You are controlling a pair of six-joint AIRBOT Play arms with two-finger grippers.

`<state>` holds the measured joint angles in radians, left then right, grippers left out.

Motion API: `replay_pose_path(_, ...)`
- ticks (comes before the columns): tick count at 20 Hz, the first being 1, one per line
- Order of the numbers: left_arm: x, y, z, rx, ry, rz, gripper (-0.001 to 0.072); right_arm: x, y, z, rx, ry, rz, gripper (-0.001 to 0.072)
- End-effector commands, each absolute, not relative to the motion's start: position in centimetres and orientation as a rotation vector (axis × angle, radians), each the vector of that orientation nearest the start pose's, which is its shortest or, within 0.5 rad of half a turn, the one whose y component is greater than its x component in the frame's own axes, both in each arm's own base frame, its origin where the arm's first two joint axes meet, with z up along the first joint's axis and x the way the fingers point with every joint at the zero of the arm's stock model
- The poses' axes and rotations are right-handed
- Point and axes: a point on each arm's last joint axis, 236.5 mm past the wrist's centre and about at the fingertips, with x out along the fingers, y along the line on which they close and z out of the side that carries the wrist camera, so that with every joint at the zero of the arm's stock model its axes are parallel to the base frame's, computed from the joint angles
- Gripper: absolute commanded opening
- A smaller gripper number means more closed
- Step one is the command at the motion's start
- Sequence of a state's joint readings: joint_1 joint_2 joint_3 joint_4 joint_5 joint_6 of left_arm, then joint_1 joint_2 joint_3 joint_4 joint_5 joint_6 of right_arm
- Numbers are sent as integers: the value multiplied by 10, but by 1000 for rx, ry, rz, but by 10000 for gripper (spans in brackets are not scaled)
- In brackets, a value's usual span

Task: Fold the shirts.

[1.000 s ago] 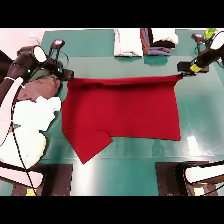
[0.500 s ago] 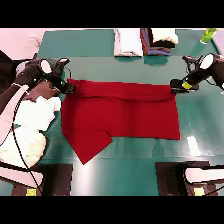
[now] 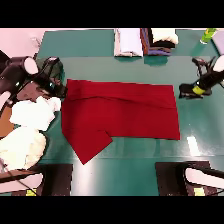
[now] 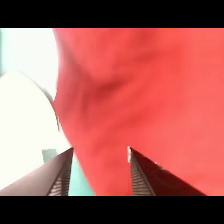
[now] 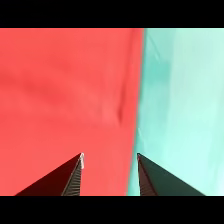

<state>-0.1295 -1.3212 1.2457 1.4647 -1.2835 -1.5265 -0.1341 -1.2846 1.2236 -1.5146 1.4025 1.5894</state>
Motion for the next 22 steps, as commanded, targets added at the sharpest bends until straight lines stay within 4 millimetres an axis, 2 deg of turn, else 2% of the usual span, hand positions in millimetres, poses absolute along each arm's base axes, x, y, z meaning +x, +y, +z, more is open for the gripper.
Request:
replay_pose_path(1, 306, -69, 7, -36, 1415, -174, 409, 273, -36, -5, 146, 1539, -119, 468)
replay_pose_path(2, 291, -69, 1, -55, 1422, -168, 409, 254, -32, -17, 175, 1575, -121, 534)
replay_pose_path(4, 262, -68, -8, -88, 1444, -152, 409, 218, -31, -41, 216, 1651, -148, 533)
replay_pose_path(6, 245, -70, -14, -106, 1454, -163, 409, 193, -29, -60, 263, 1687, -165, 531)
replay_pose_path(8, 238, -69, -16, -108, 1458, -164, 409, 182, -20, -73, 331, 1686, -159, 524)
replay_pose_path(10, 240, -70, -16, -109, 1450, -164, 409, 177, -10, -81, 378, 1676, -143, 506)
replay_pose_path(15, 243, -73, -15, -122, 1436, -173, 409, 182, 5, -90, 363, 1654, -107, 504)
replay_pose_path(17, 241, -73, -15, -121, 1442, -175, 409, 186, 10, -90, 340, 1641, -94, 447)
replay_pose_path(18, 239, -73, -16, -120, 1450, -175, 409, 187, 12, -90, 332, 1638, -87, 446)
replay_pose_path(19, 237, -73, -17, -120, 1460, -175, 409, 186, 14, -90, 324, 1641, -80, 393)
replay_pose_path(20, 232, -72, -21, -119, 1479, -174, 411, 186, 15, -90, 317, 1644, -74, 142)
replay_pose_path(21, 226, -72, -27, -123, 1499, -173, 475, 186, 16, -90, 314, 1644, -70, 72)
replay_pose_path(22, 219, -74, -35, -134, 1522, -175, 596, 186, 17, -90, 312, 1645, -68, 66)
